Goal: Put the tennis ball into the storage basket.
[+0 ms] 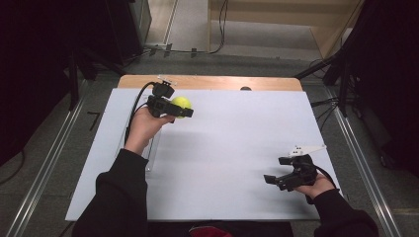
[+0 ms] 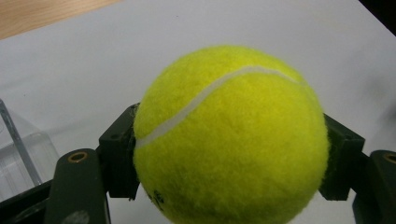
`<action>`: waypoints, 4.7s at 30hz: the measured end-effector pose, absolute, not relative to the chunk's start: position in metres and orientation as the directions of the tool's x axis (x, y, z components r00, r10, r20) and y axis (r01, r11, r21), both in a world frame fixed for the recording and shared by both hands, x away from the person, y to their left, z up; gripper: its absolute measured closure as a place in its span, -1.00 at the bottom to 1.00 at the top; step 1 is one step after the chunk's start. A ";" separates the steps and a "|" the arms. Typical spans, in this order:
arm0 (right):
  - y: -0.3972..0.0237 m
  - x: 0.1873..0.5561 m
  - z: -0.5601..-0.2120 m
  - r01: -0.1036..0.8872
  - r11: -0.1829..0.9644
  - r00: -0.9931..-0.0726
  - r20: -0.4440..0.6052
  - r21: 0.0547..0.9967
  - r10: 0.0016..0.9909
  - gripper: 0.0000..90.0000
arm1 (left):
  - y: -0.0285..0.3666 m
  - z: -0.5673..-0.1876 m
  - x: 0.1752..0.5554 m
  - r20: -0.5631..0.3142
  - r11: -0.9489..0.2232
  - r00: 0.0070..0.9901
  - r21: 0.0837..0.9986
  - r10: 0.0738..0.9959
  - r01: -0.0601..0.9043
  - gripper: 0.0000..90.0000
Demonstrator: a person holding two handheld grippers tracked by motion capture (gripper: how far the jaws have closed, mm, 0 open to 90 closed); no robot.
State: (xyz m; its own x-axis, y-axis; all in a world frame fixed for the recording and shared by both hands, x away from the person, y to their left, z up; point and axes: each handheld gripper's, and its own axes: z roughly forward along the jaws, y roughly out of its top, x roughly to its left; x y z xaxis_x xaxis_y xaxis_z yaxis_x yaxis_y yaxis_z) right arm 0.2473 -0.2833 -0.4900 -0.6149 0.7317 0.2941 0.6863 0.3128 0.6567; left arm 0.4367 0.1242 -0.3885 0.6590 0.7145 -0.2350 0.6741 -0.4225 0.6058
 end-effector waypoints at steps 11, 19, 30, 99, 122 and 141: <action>-0.281 0.249 -0.490 0.681 0.320 -0.623 0.293 0.658 0.725 -1.00 | 0.138 -0.387 0.437 -0.239 -0.406 0.640 0.603 0.730 0.687 -0.41; -0.278 0.250 -0.490 0.677 0.328 -0.633 0.293 0.659 0.717 -1.00 | 0.150 -0.387 0.437 -0.227 -0.391 0.614 0.596 0.756 0.701 -0.41; -0.274 0.253 -0.488 0.669 0.336 -0.645 0.293 0.663 0.706 -1.00 | 0.166 -0.386 0.435 -0.231 -0.366 0.591 0.598 0.773 0.713 -0.41; -0.272 0.252 -0.490 0.666 0.346 -0.651 0.288 0.660 0.703 -1.00 | 0.221 -0.397 0.446 -0.187 -0.244 0.425 0.591 0.886 0.769 -0.41; -0.274 0.251 -0.491 0.667 0.347 -0.650 0.288 0.659 0.703 -1.00 | 0.223 -0.419 0.454 -0.194 -0.231 0.387 0.541 0.901 0.809 -0.41; -0.274 0.250 -0.491 0.669 0.344 -0.648 0.290 0.659 0.704 -1.00 | 0.222 -0.423 0.455 -0.192 -0.229 0.376 0.525 0.906 0.820 -0.46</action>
State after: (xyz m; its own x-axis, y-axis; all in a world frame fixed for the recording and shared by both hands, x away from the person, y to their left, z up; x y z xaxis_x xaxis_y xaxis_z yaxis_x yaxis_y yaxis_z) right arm 0.2504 -0.2741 -0.4906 -0.6482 0.7039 0.2905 0.6689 0.3441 0.6589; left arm 0.4553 0.2224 -0.4230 0.3763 0.9063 -0.1925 0.8197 -0.2288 0.5251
